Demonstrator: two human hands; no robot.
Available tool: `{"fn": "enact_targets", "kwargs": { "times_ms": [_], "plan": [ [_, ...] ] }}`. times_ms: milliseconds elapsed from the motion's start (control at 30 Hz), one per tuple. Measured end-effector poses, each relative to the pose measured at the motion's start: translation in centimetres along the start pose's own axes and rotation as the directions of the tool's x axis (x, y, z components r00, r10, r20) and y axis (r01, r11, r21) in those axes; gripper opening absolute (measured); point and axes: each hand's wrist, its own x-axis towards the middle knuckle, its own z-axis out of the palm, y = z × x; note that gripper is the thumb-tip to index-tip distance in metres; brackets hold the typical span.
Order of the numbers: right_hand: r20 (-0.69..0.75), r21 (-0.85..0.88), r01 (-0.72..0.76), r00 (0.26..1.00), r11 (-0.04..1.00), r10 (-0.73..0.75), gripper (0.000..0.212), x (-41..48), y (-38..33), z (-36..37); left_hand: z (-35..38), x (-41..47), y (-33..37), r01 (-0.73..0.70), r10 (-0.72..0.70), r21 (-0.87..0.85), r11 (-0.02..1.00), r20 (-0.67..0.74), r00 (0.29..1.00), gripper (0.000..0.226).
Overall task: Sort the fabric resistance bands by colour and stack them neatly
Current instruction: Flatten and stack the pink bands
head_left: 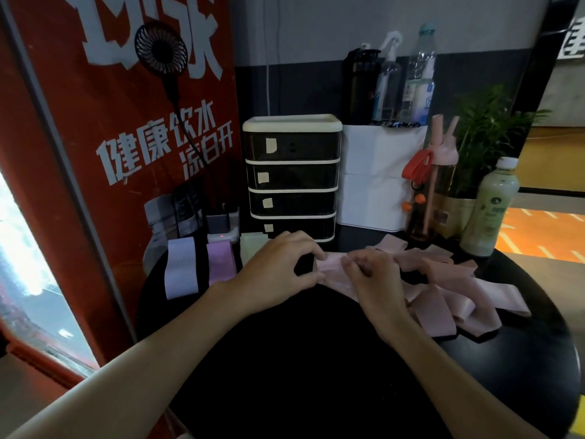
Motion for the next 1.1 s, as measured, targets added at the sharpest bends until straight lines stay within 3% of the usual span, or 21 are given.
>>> {"fn": "enact_targets", "kwargs": {
  "times_ms": [267, 433, 500, 567, 633, 800, 867, 1000, 1100],
  "plan": [
    [0.005, 0.229, -0.058, 0.998, 0.972, 0.058, 0.016, -0.4, -5.7, -4.2, -1.3, 1.2, 3.8, -0.109, 0.095, -0.052, 0.993, -0.220, 0.971, 0.009],
    [-0.014, 0.295, 0.017, 1.000, 0.955, -0.013, 0.009, -0.6, -7.7, -5.9, -3.9, 1.4, 6.4, -0.137, 0.115, -0.072, 0.988, -0.256, 0.960, 0.005],
    [0.059, 0.289, 0.034, 0.997, 0.957, -0.054, 0.020, -0.7, -8.2, -6.9, -5.0, 1.3, 7.5, -0.129, 0.088, -0.137, 0.982, -0.269, 0.959, 0.005],
    [0.144, 0.258, 0.064, 0.984, 0.964, -0.104, 0.016, -1.1, -8.8, -7.6, -5.9, 1.2, 8.4, -0.118, 0.055, -0.207, 0.971, -0.283, 0.957, 0.003],
    [0.122, 0.278, 0.108, 0.982, 0.954, -0.146, 0.006, -1.5, -9.3, -7.9, -6.6, 1.2, 9.2, -0.113, 0.034, -0.246, 0.963, -0.306, 0.951, 0.002],
    [0.074, 0.431, 0.092, 0.988, 0.898, -0.137, 0.012, -1.8, -11.2, -8.2, -7.2, 1.3, 10.4, -0.037, -0.132, -0.511, 0.859, -0.290, 0.948, 0.014],
    [0.062, 0.464, 0.072, 0.992, 0.883, -0.113, 0.011, -1.6, -11.9, -8.3, -6.8, 1.1, 10.8, -0.017, -0.168, -0.576, 0.817, -0.266, 0.949, 0.009],
    [0.062, 0.317, 0.143, 0.983, 0.938, -0.171, 0.008, -0.9, -12.7, -8.7, -6.8, 0.9, 11.4, -0.031, -0.245, -0.665, 0.746, -0.318, 0.916, 0.004],
    [0.041, 0.252, 0.168, 0.982, 0.953, -0.184, 0.009, -0.3, -13.4, -9.0, -7.2, 0.9, 11.8, -0.020, -0.286, -0.752, 0.659, -0.275, 0.918, 0.007]
  ]
}}
